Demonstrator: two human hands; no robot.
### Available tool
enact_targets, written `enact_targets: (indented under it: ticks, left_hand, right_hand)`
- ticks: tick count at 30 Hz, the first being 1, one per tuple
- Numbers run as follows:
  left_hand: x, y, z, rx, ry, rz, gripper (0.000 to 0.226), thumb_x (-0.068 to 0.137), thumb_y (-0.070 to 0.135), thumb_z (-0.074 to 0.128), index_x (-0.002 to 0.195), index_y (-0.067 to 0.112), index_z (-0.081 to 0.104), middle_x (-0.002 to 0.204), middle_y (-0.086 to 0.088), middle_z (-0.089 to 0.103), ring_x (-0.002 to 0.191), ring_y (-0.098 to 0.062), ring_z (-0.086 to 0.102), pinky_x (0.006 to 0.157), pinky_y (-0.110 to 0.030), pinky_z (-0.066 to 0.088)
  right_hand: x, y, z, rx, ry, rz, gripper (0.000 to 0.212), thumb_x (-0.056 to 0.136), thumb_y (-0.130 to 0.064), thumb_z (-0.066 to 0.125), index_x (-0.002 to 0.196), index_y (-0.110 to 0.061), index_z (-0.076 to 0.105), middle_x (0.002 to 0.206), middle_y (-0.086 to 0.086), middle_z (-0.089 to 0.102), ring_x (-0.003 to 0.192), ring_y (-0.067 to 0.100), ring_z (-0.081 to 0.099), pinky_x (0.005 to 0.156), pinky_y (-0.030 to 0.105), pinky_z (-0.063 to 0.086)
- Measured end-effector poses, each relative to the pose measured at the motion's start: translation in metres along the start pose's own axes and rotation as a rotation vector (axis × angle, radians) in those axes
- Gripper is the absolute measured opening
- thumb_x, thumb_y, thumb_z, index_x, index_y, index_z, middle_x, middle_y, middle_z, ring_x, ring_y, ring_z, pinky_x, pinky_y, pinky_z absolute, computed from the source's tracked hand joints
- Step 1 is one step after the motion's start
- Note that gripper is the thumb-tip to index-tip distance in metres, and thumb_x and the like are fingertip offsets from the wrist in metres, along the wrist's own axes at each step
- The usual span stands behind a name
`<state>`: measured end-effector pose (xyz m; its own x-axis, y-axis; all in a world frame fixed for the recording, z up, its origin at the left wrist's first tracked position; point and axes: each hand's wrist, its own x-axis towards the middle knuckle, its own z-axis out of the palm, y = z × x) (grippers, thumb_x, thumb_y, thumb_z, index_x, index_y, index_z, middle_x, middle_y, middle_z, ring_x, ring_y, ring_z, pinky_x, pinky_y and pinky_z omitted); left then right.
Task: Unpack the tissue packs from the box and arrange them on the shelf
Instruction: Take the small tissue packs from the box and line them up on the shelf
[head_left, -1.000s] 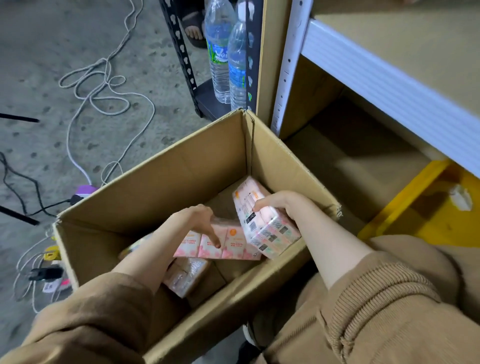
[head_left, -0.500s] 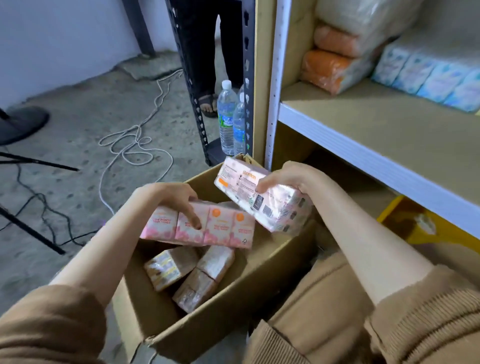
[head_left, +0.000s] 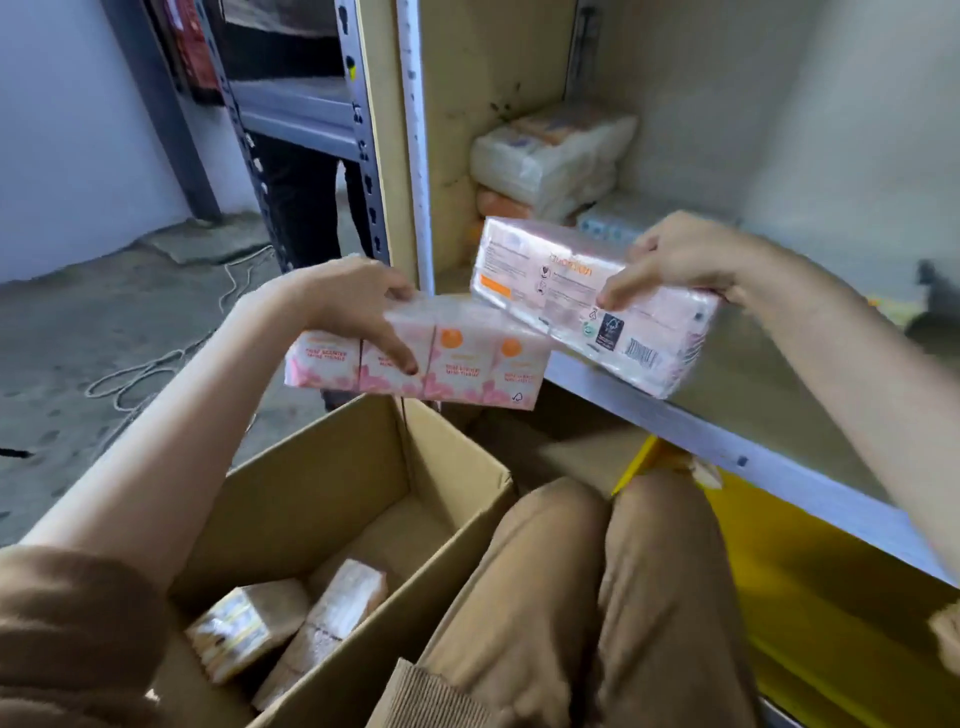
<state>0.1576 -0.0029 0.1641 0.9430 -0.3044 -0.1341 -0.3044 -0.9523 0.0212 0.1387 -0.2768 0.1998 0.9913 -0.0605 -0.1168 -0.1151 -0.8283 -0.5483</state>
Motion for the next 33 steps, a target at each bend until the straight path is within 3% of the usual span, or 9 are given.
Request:
enact_targets:
  ticks: [2, 4, 7, 12, 15, 21, 24, 27, 33]
  left_hand:
    - [0.009, 0.028, -0.011, 0.031, 0.098, 0.052, 0.082, 0.057, 0.054, 0.08, 0.126, 0.021, 0.051, 0.123, -0.001, 0.058, 0.11, -0.023, 0.051, 0.094, -0.038, 0.044]
    - [0.022, 0.055, -0.018, 0.04, 0.165, 0.104, 0.085, 0.054, 0.057, 0.08, 0.126, 0.022, 0.051, 0.125, -0.002, 0.059, 0.113, -0.026, 0.053, 0.093, -0.039, 0.046]
    - [0.046, 0.09, -0.02, -0.006, 0.224, 0.16, 0.089, 0.053, 0.057, 0.081, 0.128, 0.022, 0.049, 0.128, -0.004, 0.058, 0.115, -0.028, 0.053, 0.093, -0.04, 0.047]
    - [0.089, 0.146, -0.009, -0.108, 0.292, 0.23, 0.087, 0.061, 0.051, 0.08, 0.133, 0.017, 0.045, 0.136, -0.007, 0.053, 0.122, -0.028, 0.05, 0.096, -0.038, 0.043]
    - [0.115, 0.173, 0.003, -0.149, 0.268, 0.268, 0.089, 0.065, 0.046, 0.08, 0.138, 0.016, 0.041, 0.144, -0.005, 0.046, 0.13, -0.024, 0.045, 0.102, -0.036, 0.04]
    - [0.157, 0.199, 0.022, -0.113, 0.154, 0.278, 0.089, 0.07, 0.043, 0.077, 0.142, 0.015, 0.033, 0.145, -0.004, 0.042, 0.133, -0.024, 0.041, 0.103, -0.037, 0.038]
    - [0.173, 0.195, 0.024, -0.109, 0.056, 0.284, 0.096, 0.072, 0.043, 0.075, 0.147, 0.014, 0.022, 0.153, -0.006, 0.03, 0.14, -0.024, 0.03, 0.114, -0.037, 0.028]
    - [0.182, 0.192, 0.024, -0.043, 0.011, 0.285, 0.098, 0.075, 0.044, 0.073, 0.149, 0.014, 0.017, 0.158, -0.005, 0.021, 0.144, -0.024, 0.024, 0.118, -0.037, 0.023]
    - [0.172, 0.202, 0.028, 0.108, 0.141, 0.366, 0.093, 0.079, 0.041, 0.069, 0.149, 0.013, 0.016, 0.159, 0.0, 0.017, 0.144, -0.019, 0.025, 0.115, -0.033, 0.026]
  right_hand:
    - [-0.013, 0.022, -0.027, -0.004, 0.064, 0.035, 0.032, 0.064, -0.024, 0.082, 0.063, -0.01, 0.052, 0.066, 0.007, 0.054, 0.057, 0.021, 0.049, 0.052, 0.026, 0.035]
    - [-0.023, 0.049, -0.052, -0.004, 0.134, 0.077, 0.027, 0.068, -0.018, 0.08, 0.082, -0.005, 0.061, 0.083, 0.01, 0.058, 0.071, 0.023, 0.055, 0.069, 0.033, 0.048]
    - [-0.035, 0.092, -0.077, -0.035, 0.23, 0.167, 0.05, 0.068, -0.014, 0.081, 0.109, 0.006, 0.06, 0.095, 0.015, 0.06, 0.082, 0.024, 0.054, 0.08, 0.036, 0.048]
    - [-0.045, 0.155, -0.091, -0.135, 0.297, 0.279, 0.056, 0.062, -0.021, 0.084, 0.11, -0.003, 0.063, 0.112, 0.018, 0.065, 0.087, 0.026, 0.056, 0.071, 0.029, 0.04]
    - [-0.044, 0.183, -0.084, -0.187, 0.293, 0.302, 0.06, 0.064, -0.022, 0.082, 0.119, -0.014, 0.061, 0.117, 0.012, 0.062, 0.101, 0.027, 0.058, 0.081, 0.03, 0.047]
    - [-0.04, 0.239, -0.074, -0.209, 0.289, 0.33, 0.075, 0.062, -0.012, 0.083, 0.129, -0.007, 0.05, 0.132, 0.015, 0.048, 0.121, 0.028, 0.046, 0.094, 0.027, 0.04]
    - [-0.039, 0.258, -0.077, -0.186, 0.239, 0.342, 0.075, 0.066, -0.01, 0.08, 0.133, -0.008, 0.046, 0.134, 0.014, 0.046, 0.12, 0.026, 0.046, 0.085, 0.021, 0.034]
    - [-0.033, 0.262, -0.085, -0.195, 0.143, 0.367, 0.076, 0.067, -0.012, 0.08, 0.134, -0.011, 0.043, 0.135, 0.011, 0.045, 0.118, 0.027, 0.049, 0.094, 0.027, 0.042]
    - [-0.018, 0.245, -0.092, -0.31, 0.118, 0.347, 0.06, 0.067, -0.033, 0.081, 0.115, -0.004, 0.06, 0.122, 0.015, 0.056, 0.103, 0.029, 0.058, 0.084, 0.031, 0.047]
